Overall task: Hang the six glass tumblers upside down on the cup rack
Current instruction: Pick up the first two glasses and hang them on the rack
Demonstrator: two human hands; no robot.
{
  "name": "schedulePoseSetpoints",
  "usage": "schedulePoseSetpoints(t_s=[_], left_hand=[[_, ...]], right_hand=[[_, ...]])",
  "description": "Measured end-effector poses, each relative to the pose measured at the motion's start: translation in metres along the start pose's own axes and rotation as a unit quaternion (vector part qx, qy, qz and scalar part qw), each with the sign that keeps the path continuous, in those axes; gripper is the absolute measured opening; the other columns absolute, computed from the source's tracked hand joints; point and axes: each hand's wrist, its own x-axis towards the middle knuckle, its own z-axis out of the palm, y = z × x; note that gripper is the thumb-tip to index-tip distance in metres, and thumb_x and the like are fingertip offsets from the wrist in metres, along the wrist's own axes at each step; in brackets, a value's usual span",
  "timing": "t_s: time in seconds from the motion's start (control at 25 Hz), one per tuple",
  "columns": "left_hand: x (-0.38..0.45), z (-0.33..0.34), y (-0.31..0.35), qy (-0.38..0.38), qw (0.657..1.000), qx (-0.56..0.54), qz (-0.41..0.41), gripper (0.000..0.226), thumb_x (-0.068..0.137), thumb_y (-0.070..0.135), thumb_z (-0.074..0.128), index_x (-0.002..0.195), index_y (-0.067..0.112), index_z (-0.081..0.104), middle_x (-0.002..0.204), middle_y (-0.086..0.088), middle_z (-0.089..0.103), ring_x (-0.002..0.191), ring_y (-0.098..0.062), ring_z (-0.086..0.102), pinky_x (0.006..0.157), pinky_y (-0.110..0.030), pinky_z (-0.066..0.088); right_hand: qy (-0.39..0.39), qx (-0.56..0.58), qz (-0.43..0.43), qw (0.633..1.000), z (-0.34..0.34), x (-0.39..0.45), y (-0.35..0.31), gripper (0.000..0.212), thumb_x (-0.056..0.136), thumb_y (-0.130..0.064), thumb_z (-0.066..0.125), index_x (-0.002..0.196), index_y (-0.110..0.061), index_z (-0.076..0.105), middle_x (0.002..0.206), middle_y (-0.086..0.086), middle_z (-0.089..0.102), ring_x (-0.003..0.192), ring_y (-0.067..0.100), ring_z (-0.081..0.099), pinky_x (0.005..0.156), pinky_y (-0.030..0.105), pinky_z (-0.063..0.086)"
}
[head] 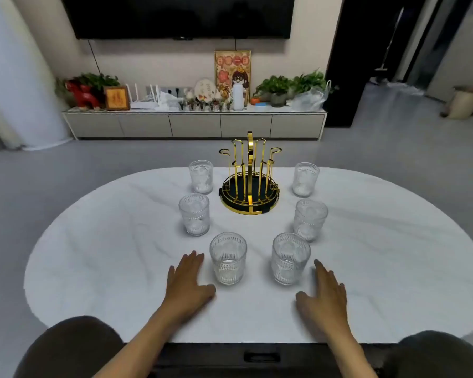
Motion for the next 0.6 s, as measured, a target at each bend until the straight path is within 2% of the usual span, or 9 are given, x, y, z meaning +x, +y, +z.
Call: schedulePoseSetpoints(t_s=[0.12, 0.2, 0.28, 0.32, 0.36, 0.48, 0.6], left_hand=[[-0.003, 0.003, 0.008, 0.007, 0.994, -0.104, 0.002, 0.105, 0.058, 0.045, 0.068, 0.150, 0.036, 0.018, 0.152, 0.015, 0.035, 0.143, -0.011, 0.022, 0.118, -0.041, -0.006], [-0.002, 0.006, 0.014, 0.037, 0.990, -0.133, 0.029, 0.105, 0.055, 0.050, 0.073, 0.147, 0.041, 0.022, 0.142, 0.024, 0.043, 0.131, -0.009, 0.035, 0.118, -0.040, 0.004], [0.002, 0.006, 0.022, 0.041, 0.976, -0.207, 0.060, 0.099, 0.053, 0.044, 0.081, 0.138, 0.052, 0.031, 0.132, 0.033, 0.052, 0.121, -0.001, 0.046, 0.109, -0.023, 0.027], [0.005, 0.006, 0.025, 0.032, 0.969, -0.230, 0.081, 0.093, 0.053, 0.039, 0.084, 0.130, 0.059, 0.036, 0.124, 0.037, 0.057, 0.116, 0.005, 0.052, 0.098, -0.013, 0.036], [0.006, 0.007, 0.028, 0.023, 0.964, -0.250, 0.087, 0.087, 0.052, 0.036, 0.086, 0.122, 0.061, 0.042, 0.117, 0.037, 0.060, 0.110, 0.007, 0.057, 0.089, -0.011, 0.042], [0.009, 0.011, 0.036, 0.040, 0.951, -0.296, 0.074, 0.072, 0.049, 0.033, 0.090, 0.112, 0.045, 0.055, 0.105, 0.028, 0.068, 0.098, -0.001, 0.066, 0.083, -0.022, 0.052], [0.013, -0.001, 0.055, 0.059, 0.938, -0.331, 0.080, 0.068, 0.047, 0.037, 0.091, 0.106, 0.048, 0.059, 0.101, 0.028, 0.070, 0.095, 0.004, 0.065, 0.072, -0.012, 0.050]], right_hand=[[-0.010, 0.091, -0.043, 0.995, 0.008, -0.004, -0.021, 0.092, 0.070, -0.030, 0.073, 0.147, -0.015, 0.024, 0.148, -0.001, 0.043, 0.133, 0.027, 0.041, 0.112, 0.050, 0.018], [0.031, 0.100, -0.027, 0.994, 0.013, -0.005, -0.037, 0.089, 0.065, -0.033, 0.076, 0.141, -0.014, 0.034, 0.138, 0.002, 0.053, 0.123, 0.029, 0.048, 0.108, 0.051, 0.025], [0.083, 0.119, 0.014, 0.989, 0.014, -0.002, -0.048, 0.082, 0.062, -0.031, 0.079, 0.133, -0.011, 0.043, 0.125, 0.007, 0.062, 0.114, 0.034, 0.052, 0.105, 0.050, 0.029], [0.104, 0.124, 0.032, 0.986, 0.013, 0.000, -0.051, 0.079, 0.060, -0.029, 0.080, 0.130, -0.010, 0.046, 0.121, 0.009, 0.064, 0.111, 0.036, 0.053, 0.105, 0.050, 0.030], [0.109, 0.137, 0.041, 0.984, 0.013, 0.001, -0.053, 0.077, 0.059, -0.026, 0.082, 0.127, -0.010, 0.049, 0.118, 0.010, 0.065, 0.109, 0.037, 0.054, 0.103, 0.050, 0.032], [0.084, 0.253, 0.042, 0.963, 0.011, 0.002, -0.056, 0.074, 0.055, -0.019, 0.087, 0.121, -0.021, 0.053, 0.113, 0.006, 0.065, 0.103, 0.033, 0.059, 0.091, 0.044, 0.044], [0.067, 0.356, 0.009, 0.932, -0.004, 0.011, -0.065, 0.075, 0.055, -0.020, 0.091, 0.121, -0.030, 0.056, 0.118, -0.004, 0.059, 0.104, 0.020, 0.061, 0.084, 0.037, 0.051]])
